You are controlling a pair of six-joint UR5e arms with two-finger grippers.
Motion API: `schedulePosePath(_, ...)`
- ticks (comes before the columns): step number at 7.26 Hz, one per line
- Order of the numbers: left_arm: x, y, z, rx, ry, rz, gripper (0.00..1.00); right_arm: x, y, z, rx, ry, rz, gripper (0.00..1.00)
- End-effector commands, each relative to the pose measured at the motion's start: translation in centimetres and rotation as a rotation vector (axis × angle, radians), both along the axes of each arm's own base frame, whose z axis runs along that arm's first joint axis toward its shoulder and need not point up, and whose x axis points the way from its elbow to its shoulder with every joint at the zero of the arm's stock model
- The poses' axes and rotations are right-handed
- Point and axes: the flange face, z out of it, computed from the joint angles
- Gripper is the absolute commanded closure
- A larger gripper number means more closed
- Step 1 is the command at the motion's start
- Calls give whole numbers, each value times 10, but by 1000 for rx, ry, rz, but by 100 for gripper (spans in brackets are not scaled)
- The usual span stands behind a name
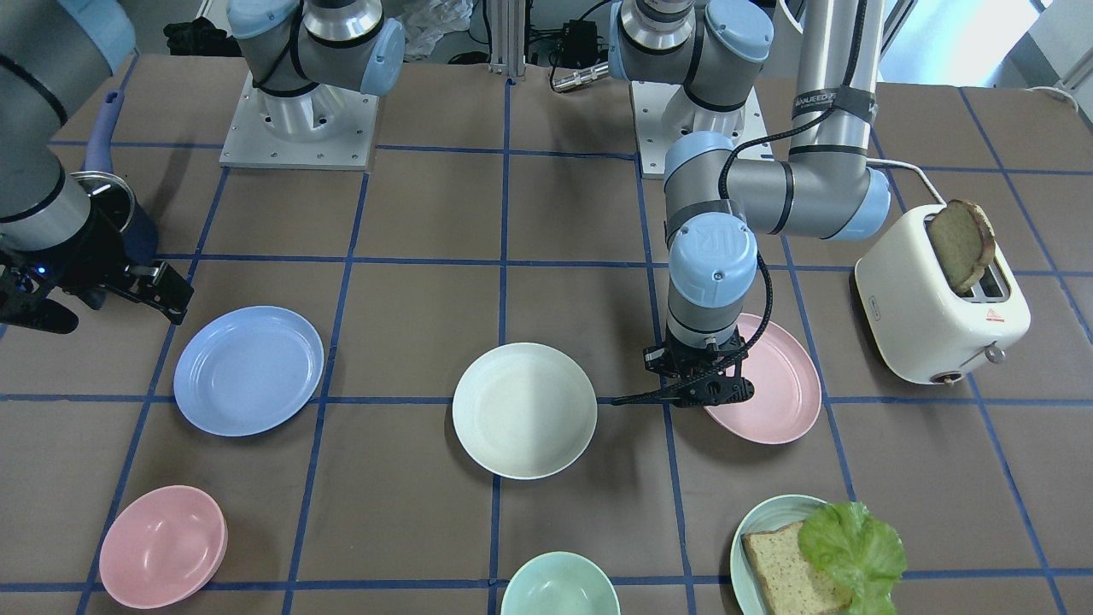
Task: Stack three plates with pink and blue
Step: 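Lift the pink plate with the left gripper while the right reaches the blue plate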
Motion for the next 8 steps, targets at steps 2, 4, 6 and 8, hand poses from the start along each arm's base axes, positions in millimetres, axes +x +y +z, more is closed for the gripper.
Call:
schedulePosePath(2, -30, -28, 60, 11, -3, 52, 100, -35, -13, -67, 64, -69, 61, 0)
schedulePosePath(4, -64, -30, 59, -1, 3, 80, 100, -61, -25, -92, 27, -58, 123, 0)
schedulePosePath(6, -97, -40, 71, -20, 37, 55, 100, -76, -32, -125, 32, -107, 105, 0)
schedulePosePath(8, -130, -46, 79, -26, 40, 77, 100, -72, -20, -145, 33, -151, 138, 9)
